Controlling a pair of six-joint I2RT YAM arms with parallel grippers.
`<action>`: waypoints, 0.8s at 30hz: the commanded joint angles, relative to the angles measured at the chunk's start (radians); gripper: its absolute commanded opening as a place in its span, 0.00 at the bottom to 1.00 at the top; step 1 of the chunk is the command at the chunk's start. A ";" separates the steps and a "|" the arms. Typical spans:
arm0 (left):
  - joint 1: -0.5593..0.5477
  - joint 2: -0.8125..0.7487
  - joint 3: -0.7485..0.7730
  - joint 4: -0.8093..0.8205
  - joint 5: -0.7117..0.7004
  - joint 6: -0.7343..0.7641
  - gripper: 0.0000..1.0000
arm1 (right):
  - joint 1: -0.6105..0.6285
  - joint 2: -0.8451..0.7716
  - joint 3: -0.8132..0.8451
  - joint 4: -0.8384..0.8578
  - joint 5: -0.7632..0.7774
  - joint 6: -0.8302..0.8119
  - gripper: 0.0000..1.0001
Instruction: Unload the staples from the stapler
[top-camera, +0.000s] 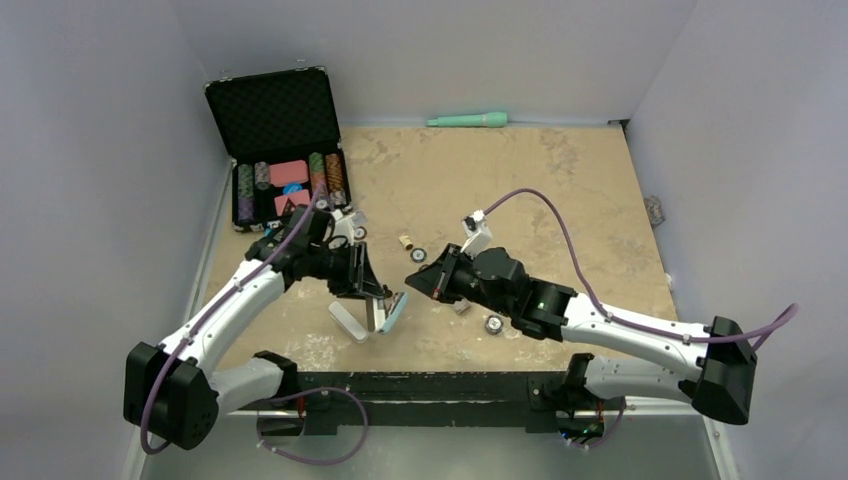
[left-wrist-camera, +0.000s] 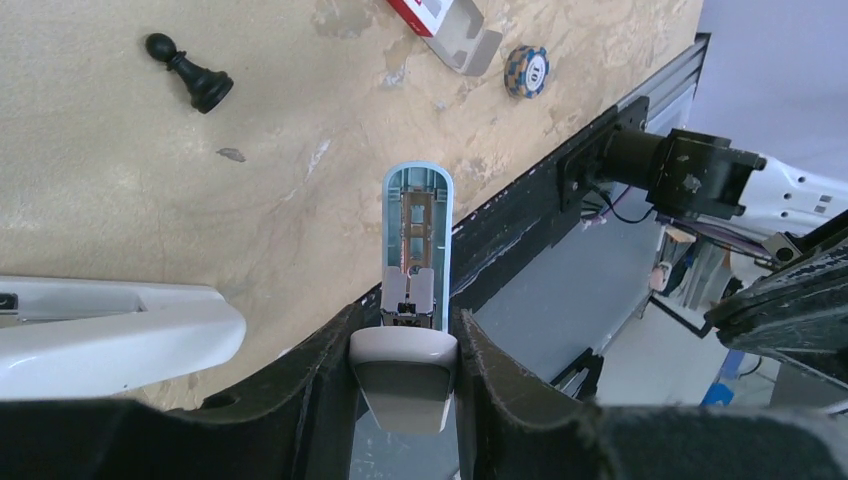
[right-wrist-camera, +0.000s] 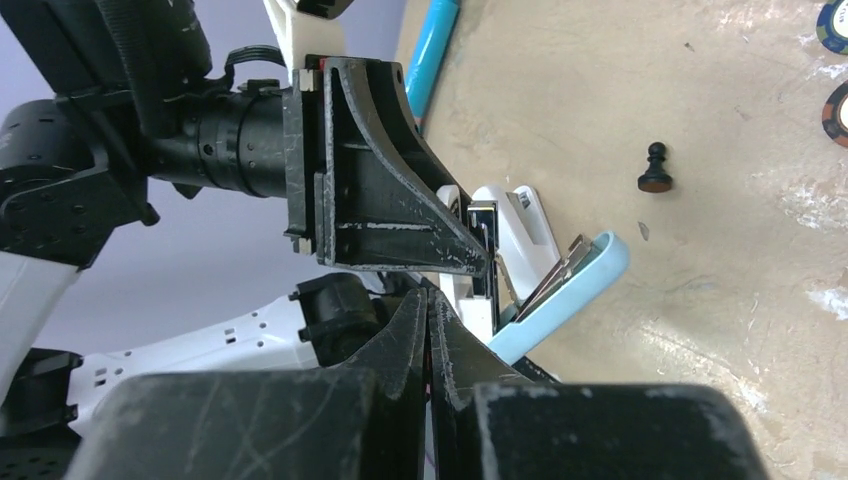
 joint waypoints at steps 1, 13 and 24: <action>-0.028 0.034 0.058 -0.016 0.059 0.118 0.00 | -0.012 0.031 0.013 0.039 -0.033 0.021 0.00; -0.079 0.062 0.057 -0.035 -0.023 0.158 0.00 | -0.014 0.217 0.036 0.040 -0.030 0.043 0.00; -0.103 0.108 0.078 -0.062 -0.100 0.164 0.00 | -0.014 0.306 0.034 0.104 -0.060 0.052 0.00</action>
